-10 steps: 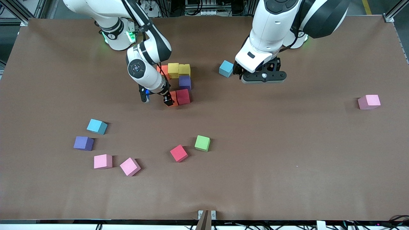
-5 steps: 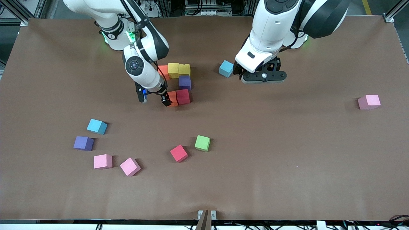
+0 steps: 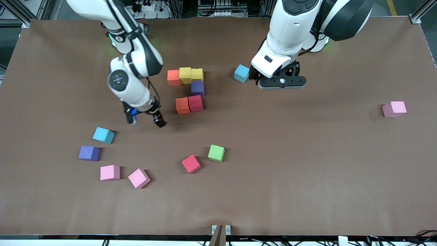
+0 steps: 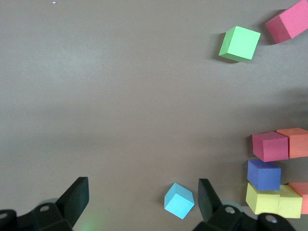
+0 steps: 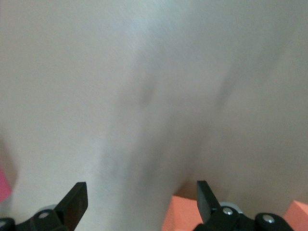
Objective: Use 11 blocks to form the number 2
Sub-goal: 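Move the right gripper to the pink cube while the left gripper reaches green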
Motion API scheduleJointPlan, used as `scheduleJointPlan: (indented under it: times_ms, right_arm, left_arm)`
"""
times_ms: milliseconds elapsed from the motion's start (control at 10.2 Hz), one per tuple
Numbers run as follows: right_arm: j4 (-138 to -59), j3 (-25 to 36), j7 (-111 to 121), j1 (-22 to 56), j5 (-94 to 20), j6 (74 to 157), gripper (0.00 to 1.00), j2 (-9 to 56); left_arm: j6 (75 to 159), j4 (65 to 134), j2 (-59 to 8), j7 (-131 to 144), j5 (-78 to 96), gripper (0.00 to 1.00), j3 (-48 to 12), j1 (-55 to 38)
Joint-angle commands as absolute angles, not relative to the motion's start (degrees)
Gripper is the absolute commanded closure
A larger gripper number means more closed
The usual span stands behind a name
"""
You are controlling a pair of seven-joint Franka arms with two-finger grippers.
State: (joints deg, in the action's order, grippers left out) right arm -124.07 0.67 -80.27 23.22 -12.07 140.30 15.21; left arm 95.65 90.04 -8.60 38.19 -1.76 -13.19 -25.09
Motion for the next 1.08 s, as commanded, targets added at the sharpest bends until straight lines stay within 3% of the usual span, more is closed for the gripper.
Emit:
scheduleJointPlan:
  times_ms: [0,196,489,782,978]
  right_arm:
    - [-113.95,0.18,-76.74,18.83,-9.07,134.94,0.00,20.81]
    - [-108.13,0.18,-71.49,15.92,-7.13,131.76,0.00,23.89]
    - [-106.00,0.17,-58.22,12.22,-7.03,131.66,0.00,25.48]
    - [-105.39,0.18,-45.32,9.51,-3.80,128.70,0.00,25.75]
    - [-102.41,0.18,-30.93,5.90,-2.81,123.16,0.00,25.84]
  left_arm:
    - [94.39,89.47,-8.35,36.74,-0.88,0.00,-13.27,-24.70]
    - [94.57,89.47,-8.52,36.65,-1.05,0.00,-13.45,-24.78]
    - [98.93,89.21,-11.84,34.37,-1.58,0.00,-13.89,-26.62]
    - [111.93,81.94,-21.94,34.54,-2.46,0.00,-13.28,-27.16]
    - [127.36,81.65,-26.69,34.63,-3.59,0.00,-12.75,-26.72]
